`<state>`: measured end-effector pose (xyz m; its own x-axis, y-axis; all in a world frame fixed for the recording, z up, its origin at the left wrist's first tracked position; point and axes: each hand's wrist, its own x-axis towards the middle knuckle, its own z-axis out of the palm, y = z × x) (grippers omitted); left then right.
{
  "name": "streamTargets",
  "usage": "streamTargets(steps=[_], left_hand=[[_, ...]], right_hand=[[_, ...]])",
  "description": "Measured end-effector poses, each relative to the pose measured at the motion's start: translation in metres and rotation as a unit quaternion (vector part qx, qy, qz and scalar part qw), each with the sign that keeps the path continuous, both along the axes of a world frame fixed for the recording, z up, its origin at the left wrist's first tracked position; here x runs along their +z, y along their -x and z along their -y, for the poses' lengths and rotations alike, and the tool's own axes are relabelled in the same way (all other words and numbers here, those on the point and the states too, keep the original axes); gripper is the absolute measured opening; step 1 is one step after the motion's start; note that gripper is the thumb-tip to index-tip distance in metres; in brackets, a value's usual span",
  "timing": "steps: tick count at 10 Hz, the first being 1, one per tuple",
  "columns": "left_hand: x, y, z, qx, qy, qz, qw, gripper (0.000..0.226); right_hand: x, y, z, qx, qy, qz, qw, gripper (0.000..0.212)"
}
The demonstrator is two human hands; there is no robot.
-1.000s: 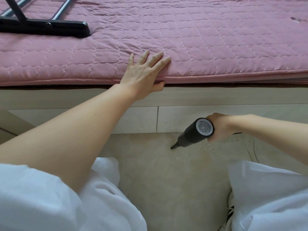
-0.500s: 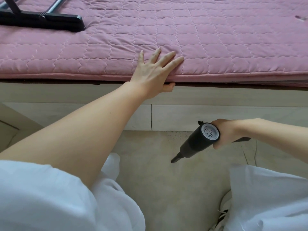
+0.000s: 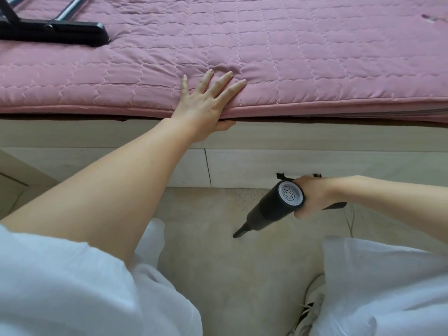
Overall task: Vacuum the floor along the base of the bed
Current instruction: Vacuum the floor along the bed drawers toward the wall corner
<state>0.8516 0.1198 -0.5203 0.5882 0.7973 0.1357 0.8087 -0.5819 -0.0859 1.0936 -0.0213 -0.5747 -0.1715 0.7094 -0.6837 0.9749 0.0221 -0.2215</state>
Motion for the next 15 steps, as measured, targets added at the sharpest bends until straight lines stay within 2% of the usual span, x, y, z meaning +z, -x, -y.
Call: streamTargets(steps=[3,6,10,15], left_hand=[[0.001,0.002,0.001,-0.003,0.006,0.004,1.0,0.082],[0.008,0.007,-0.003,-0.021,0.014,0.026,0.999,0.086],[0.008,0.007,-0.002,-0.02,-0.001,0.008,1.0,0.085],[0.009,0.005,-0.001,-0.013,0.008,0.003,1.0,0.083]], right_hand=[[0.014,-0.018,-0.004,-0.015,0.01,0.019,1.0,0.03],[0.008,-0.027,0.002,-0.031,-0.031,0.025,0.999,0.024],[0.005,-0.029,0.003,-0.032,-0.05,0.024,0.998,0.024],[-0.009,-0.022,-0.003,-0.012,-0.065,-0.013,0.998,0.03]])
